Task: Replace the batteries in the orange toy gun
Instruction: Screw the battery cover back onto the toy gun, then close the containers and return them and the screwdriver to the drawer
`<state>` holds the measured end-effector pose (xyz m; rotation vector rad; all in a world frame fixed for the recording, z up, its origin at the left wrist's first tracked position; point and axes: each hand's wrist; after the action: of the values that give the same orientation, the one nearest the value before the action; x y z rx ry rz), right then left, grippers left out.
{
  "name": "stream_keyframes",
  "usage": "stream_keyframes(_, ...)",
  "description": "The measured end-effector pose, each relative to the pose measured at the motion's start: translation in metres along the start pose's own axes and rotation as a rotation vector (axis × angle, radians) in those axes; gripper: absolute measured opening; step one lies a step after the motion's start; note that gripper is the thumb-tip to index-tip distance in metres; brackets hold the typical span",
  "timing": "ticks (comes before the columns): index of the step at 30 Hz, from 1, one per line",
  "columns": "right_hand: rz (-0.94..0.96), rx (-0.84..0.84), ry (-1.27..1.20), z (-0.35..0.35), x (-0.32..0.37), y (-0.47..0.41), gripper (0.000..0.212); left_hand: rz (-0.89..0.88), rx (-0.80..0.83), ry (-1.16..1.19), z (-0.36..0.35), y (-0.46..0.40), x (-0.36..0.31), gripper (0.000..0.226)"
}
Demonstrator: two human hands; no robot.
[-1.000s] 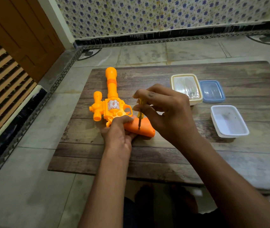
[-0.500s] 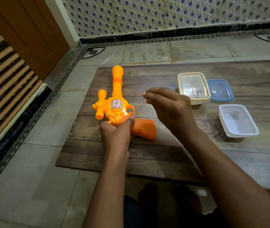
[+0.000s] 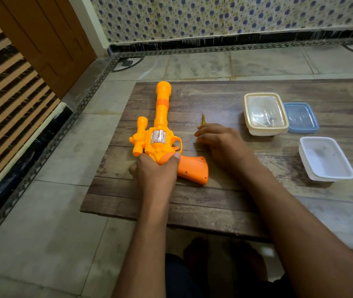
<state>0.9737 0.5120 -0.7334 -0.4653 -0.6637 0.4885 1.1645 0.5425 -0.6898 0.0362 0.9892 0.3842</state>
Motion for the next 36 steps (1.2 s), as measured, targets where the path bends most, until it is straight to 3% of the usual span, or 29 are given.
stream_keyframes(2,-0.011,0.057,0.005,0.000,0.003,-0.001,0.021,0.010,-0.023,-0.032,0.002,0.000,0.000,0.077)
stream_keyframes(7,-0.085,0.114,0.013,0.003,0.008,-0.002,0.024,0.038,-0.064,-0.034,0.003,-0.001,0.006,0.058)
stream_keyframes(12,-0.172,-0.074,-0.039,0.008,0.013,-0.001,0.040,-0.109,-0.282,-0.025,0.002,0.010,-0.004,0.054)
stream_keyframes(16,-0.199,-0.194,-0.029,0.031,0.024,0.004,0.033,-0.329,-0.352,-0.001,-0.011,0.022,-0.017,0.036)
stream_keyframes(26,-0.392,-0.524,0.069,0.104,0.043,0.050,0.020,-0.624,-0.071,0.008,-0.077,0.052,-0.044,0.017)
stream_keyframes(30,-0.622,-0.476,0.187,0.127,0.039,0.070,0.026,-0.708,0.051,-0.068,-0.098,0.064,-0.053,0.019)
stream_keyframes(33,-0.899,-0.349,0.273,0.144,0.036,0.085,0.040,-0.727,0.198,-0.074,-0.112,0.074,-0.057,0.022)
stream_keyframes(36,-1.017,-0.277,0.218,0.154,0.025,0.097,0.049,-0.752,0.325,-0.122,-0.122,0.086,-0.060,0.024)
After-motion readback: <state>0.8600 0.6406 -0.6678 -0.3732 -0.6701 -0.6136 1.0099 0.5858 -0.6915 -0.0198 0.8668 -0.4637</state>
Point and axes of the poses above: each hand's wrist, its own y-axis away from the middle knuckle, its own z-axis out of the back of the hand, x = y × z, and after that the axes turned 11 degrees about -y, right-handed
